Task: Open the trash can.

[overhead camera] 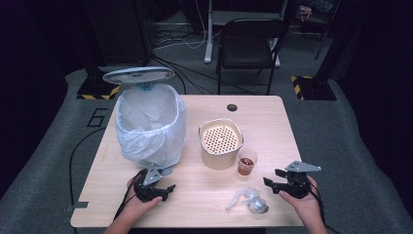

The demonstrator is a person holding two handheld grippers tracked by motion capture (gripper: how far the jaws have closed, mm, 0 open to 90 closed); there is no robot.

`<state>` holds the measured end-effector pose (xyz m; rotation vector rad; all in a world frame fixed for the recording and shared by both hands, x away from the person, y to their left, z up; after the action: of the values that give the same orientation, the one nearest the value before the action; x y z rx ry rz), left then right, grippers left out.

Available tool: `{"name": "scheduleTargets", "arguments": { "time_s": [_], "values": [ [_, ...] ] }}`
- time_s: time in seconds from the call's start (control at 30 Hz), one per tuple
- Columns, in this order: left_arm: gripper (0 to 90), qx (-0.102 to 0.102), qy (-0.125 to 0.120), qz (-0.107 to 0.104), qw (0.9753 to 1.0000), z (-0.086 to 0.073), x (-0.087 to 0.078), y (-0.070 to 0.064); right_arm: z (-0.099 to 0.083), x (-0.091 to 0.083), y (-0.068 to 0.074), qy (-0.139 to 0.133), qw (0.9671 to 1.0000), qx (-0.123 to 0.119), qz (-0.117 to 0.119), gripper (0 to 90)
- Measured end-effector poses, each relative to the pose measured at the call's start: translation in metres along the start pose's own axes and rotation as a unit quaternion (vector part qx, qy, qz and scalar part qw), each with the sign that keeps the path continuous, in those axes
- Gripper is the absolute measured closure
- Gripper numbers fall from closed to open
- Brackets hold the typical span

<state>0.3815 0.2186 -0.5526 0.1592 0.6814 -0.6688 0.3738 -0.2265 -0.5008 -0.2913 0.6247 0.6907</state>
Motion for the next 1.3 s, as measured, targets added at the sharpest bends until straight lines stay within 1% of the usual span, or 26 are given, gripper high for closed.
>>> {"name": "scheduleTargets", "arguments": {
  "time_s": [0.07,0.1,0.17,0.23,0.3,0.43,0.47,0.6,0.67,0.77,0.8,0.83,0.87,0.9,0.93,0.97,1.0,1.07,1.2,1.23,1.3],
  "values": [
    [20.8,0.003,-0.005,0.005,1.0,-0.001,0.001,-0.001,0.0,-0.002,0.009,0.005,0.9998,-0.015,0.013,34.9],
    [20.8,0.005,-0.001,0.005,1.0,-0.001,0.0,-0.001,0.0,-0.004,0.012,0.011,0.9995,-0.021,0.019,35.3],
    [20.8,0.006,-0.002,0.007,1.0,-0.001,0.001,-0.001,-0.001,-0.007,0.016,0.015,0.9994,-0.025,0.017,35.3],
    [20.8,0.006,-0.004,0.01,0.9999,-0.001,0.001,-0.002,-0.002,-0.009,0.018,0.013,0.9993,-0.026,0.023,35.4],
    [20.8,0.01,-0.001,0.011,0.9999,-0.001,0.001,-0.002,-0.002,-0.01,0.02,0.011,0.9993,-0.026,0.026,35.5],
    [20.8,0.011,-0.001,0.011,0.9999,-0.001,0.001,-0.002,-0.001,-0.011,0.024,0.008,0.9991,-0.029,0.031,35.6],
    [20.8,0.005,-0.002,0.012,0.9999,-0.001,0.001,-0.003,-0.001,-0.012,0.025,0.007,0.9987,-0.035,0.037,35.7],
    [20.8,0.007,-0.005,0.019,0.9998,-0.001,0.002,-0.004,-0.002,-0.013,0.031,0.008,0.9979,-0.045,0.046,36.1],
    [20.8,0.008,-0.005,0.019,0.9998,-0.001,0.002,-0.004,-0.002,-0.013,0.034,0.008,0.9981,-0.042,0.045,36.1],
    [20.8,0.007,-0.005,0.019,0.9998,-0.001,0.002,-0.004,-0.004,-0.015,0.039,0.008,0.9975,-0.049,0.051,35.8],
    [20.8,0.008,-0.001,0.016,0.9998,-0.001,0.001,-0.004,-0.004,-0.015,0.041,0.006,0.9973,-0.051,0.053,35.6],
    [20.9,0.007,-0.005,0.019,0.9998,-0.001,0.002,-0.004,-0.004,-0.016,0.043,0.007,0.9974,-0.05,0.051,35.4],
    [20.9,0.008,-0.002,0.017,0.9998,-0.001,0.002,-0.004,-0.004,-0.017,0.044,0.006,0.9973,-0.051,0.053,35.4],
    [20.8,0.008,-0.001,0.017,0.9998,-0.001,0.002,-0.004,-0.004,-0.018,0.046,0.003,0.9967,-0.057,0.057,35.3],
    [20.8,0.008,-0.002,0.017,0.9998,-0.001,0.002,-0.004,-0.004,-0.019,0.048,0.003,0.9967,-0.056,0.058,35.3],
    [20.9,0.008,-0.002,0.017,0.9998,-0.001,0.002,-0.004,-0.004,-0.019,0.05,0.0,0.9962,-0.061,0.062,35.3],
    [20.9,0.007,-0.002,0.017,0.9998,-0.001,0.002,-0.004,-0.005,-0.019,0.051,0.0,0.996,-0.061,0.065,35.4],
    [20.9,0.007,-0.002,0.018,0.9998,-0.001,0.002,-0.004,-0.006,-0.018,0.055,0.0,0.9945,-0.073,0.075,35.4],
    [20.9,0.007,-0.002,0.018,0.9998,-0.001,0.002,-0.004,-0.008,-0.015,0.058,-0.002,0.9939,-0.073,0.082,35.4],
    [20.9,0.006,-0.002,0.018,0.9998,-0.001,0.002,-0.004,-0.009,-0.014,0.06,0.001,0.9937,-0.071,0.086,35.4],
    [20.9,0.006,-0.005,0.02,0.9998,-0.001,0.002,-0.004,-0.011,-0.01,0.062,0.004,0.9929,-0.079,0.089,35.7]
  ]
}}
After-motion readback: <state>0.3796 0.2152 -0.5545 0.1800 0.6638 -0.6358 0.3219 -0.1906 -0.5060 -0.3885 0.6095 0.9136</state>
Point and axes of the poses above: each handheld gripper's, and its own axes: x roughly forward along the jaws, z roughly out of its top, y roughly to its left, the point moved 4 cm from there along x, roughly forward along the jaws, and after that the axes turned 13 degrees about -x, right-handed, at the moved point
